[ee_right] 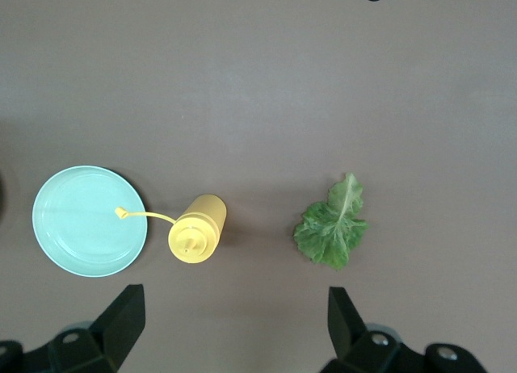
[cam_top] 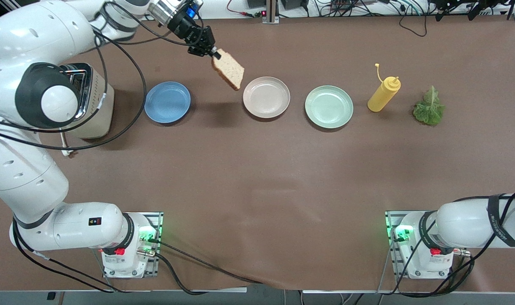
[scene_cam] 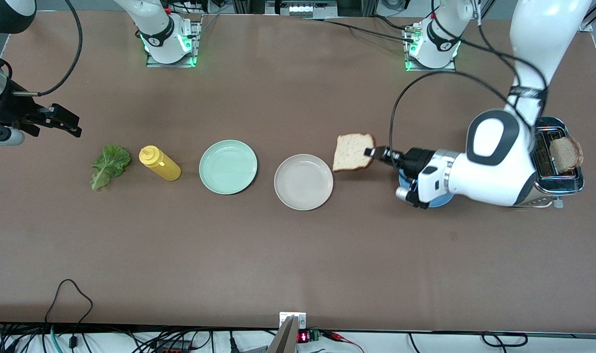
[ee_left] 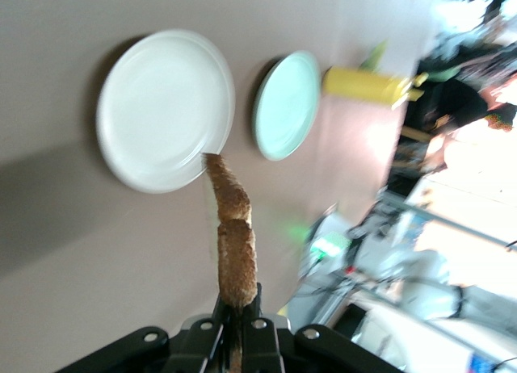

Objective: Make sandwich in beige plate with both arms
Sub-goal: 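Carry the toast with the left gripper over the beige plate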

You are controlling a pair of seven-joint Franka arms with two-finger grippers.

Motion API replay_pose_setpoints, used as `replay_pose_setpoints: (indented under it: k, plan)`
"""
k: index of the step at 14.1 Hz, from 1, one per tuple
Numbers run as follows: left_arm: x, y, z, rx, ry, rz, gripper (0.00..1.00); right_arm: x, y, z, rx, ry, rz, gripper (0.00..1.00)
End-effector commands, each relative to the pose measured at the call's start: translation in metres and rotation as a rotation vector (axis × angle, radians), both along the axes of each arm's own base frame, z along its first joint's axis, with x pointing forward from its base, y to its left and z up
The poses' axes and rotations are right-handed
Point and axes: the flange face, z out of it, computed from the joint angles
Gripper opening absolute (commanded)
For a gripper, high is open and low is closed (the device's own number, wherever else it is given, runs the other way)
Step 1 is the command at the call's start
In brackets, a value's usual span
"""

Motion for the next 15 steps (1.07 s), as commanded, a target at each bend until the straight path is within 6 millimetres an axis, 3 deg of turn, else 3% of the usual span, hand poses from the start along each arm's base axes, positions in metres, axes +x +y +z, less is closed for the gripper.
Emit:
replay_pose_setpoints:
  k: [1,5,7,15]
  plan:
    - [0.013,-0.036,-0.017,-0.155,-0.067,0.043,0.00,0.002,0.002,0.004,0.003,0.009,0.010,1.00]
    - [0.017,-0.057,-0.090,-0.247,-0.267,0.018,0.00,0.002,0.001,0.004,0.001,0.009,0.012,1.00]
    - [0.014,-0.057,-0.119,-0.262,-0.286,0.021,0.00,0.002,0.001,0.004,0.001,0.009,0.014,1.00]
    - [-0.027,-0.088,-0.182,-0.220,-0.262,0.044,0.00,0.003,0.001,0.003,0.001,0.012,0.015,1.00]
